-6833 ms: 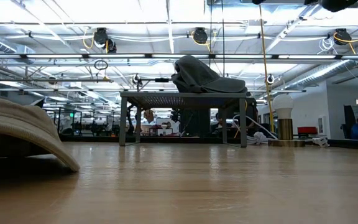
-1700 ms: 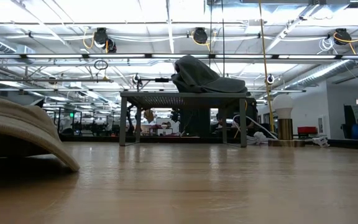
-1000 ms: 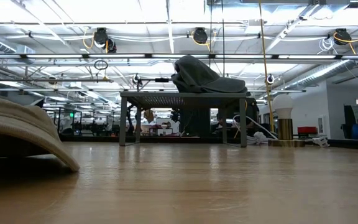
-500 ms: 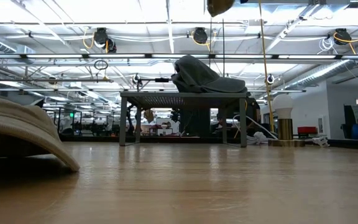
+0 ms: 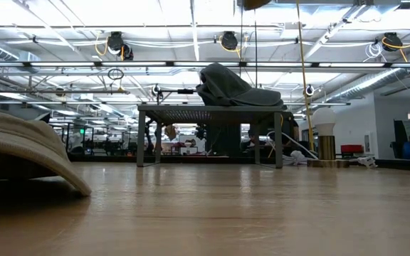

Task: Pick & Place hat
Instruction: Put the top brown cap on the shelf

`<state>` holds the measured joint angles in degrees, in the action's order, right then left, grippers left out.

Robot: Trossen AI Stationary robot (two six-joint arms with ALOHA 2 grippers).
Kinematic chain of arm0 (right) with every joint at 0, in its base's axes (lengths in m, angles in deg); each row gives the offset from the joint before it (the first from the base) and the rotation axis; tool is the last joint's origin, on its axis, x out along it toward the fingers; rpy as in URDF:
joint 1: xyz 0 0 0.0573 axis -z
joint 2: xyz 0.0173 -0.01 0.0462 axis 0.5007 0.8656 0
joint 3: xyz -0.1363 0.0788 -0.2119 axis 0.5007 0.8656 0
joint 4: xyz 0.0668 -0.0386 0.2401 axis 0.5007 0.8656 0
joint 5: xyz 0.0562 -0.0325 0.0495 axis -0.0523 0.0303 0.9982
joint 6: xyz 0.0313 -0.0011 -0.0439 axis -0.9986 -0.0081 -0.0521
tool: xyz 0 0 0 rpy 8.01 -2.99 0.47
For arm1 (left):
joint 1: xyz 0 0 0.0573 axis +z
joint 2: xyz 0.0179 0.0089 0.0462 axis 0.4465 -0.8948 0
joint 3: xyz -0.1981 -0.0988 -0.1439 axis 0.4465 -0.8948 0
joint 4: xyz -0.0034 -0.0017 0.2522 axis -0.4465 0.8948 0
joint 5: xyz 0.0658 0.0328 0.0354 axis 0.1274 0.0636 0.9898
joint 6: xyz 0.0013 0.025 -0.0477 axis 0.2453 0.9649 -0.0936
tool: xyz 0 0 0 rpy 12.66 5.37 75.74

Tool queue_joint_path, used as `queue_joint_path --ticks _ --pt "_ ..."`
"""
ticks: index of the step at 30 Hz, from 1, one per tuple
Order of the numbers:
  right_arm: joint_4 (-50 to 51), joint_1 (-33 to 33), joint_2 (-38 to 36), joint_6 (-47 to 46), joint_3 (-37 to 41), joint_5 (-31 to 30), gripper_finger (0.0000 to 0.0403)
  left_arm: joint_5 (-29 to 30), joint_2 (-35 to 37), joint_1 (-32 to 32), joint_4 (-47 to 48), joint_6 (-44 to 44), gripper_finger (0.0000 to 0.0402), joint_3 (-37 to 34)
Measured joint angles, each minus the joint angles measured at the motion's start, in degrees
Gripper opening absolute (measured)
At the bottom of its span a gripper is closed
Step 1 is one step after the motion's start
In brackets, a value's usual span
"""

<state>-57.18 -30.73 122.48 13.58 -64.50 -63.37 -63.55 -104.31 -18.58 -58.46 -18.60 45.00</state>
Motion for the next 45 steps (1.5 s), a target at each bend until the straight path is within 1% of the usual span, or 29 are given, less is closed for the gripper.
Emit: queue_joint_path --ticks 3,6,9,11,14,18,23,28,30,33,35,36,38,40,42,45 --pt "0.35 0.02 0.02 -1.46 0.0 -0.46 0.0293 -2.67 -0.02 -0.1 -1.22 -0.11 0.0009 0.0" --pt "0.14 0.0 0.01 -1.36 0.0 -2.37 0.0292 -5.7 -0.02 -0.63 -2.43 -0.19 0.0009 0.0" --pt "-0.41 0.0 0.66 -2.04 -0.07 -2.32 0.0284 -6.23 -0.02 -1.24 -3.54 -0.19 0.0009 0.0" --pt "-1.45 0.02 1.32 -2.78 -0.07 -0.5 0.0276 -6.43 -0.02 -1.37 -3.56 -0.22 0.0009 0.0" --pt "-5.36 0.09 2.68 -4.24 -0.04 3.81 0.0258 -7.46 0.08 -1.45 -3.83 -1.13 0.0009 0.0" --pt "-10.94 0.09 4.84 -4.87 -0.04 5.86 0.0239 -9.1 0.28 -1.47 -3.87 -1.54 0.0009 0.04" --pt "-17.45 0.11 7.25 -6.29 0.09 15.56 0.0222 -10.52 0.28 -1.8 -3.67 -1.83 0.0009 0.09" --pt "-24.5 0.13 8.34 -8.08 0.1 28.0 0.0211 -10.9 0.12 -1.79 -1.57 -1.7 0.0009 0.14" --pt "-29.06 0.15 8.8 -9.69 0.11 30.92 0.021 -10.96 0.0 -1.79 -0.57 -1.55 0.0009 0.13" --pt "-32.75 0.21 8.62 -11.84 0.11 35.17 0.021 -11.4 0.15 -1.68 1.32 -1.01 0.0009 0.17" --pt "-35.25 0.21 8.14 -14.73 0.08 39.53 0.021 -11.4 0.13 -1.61 2.14 -0.93 0.0009 0.22" --pt "-35.7 0.15 7.42 -16.68 0.03 41.88 0.021 -10.89 0.1 -1.56 4.16 -1.01 0.0009 0.0" --pt "-36.93 0.07 6.39 -21.94 -0.01 47.58 0.021 -10.76 -0.26 -1.5 3.89 -0.93 0.0009 -0.13" --pt "-38.82 -0.11 5.97 -26.9 -0.07 52.72 0.021 -10.56 0.09 -1.0 5.67 -1.03 0.0009 -0.13" --pt "-41.03 -0.68 5.72 -30.59 -0.04 54.25 0.021 -10.87 0.33 -0.63 5.38 -1.02 0.0009 0.09" --pt "-44.42 -1.89 5.0 -35.0 -0.04 54.28 0.021 -10.89 0.04 -0.18 6.18 -0.79 0.0009 0.04"
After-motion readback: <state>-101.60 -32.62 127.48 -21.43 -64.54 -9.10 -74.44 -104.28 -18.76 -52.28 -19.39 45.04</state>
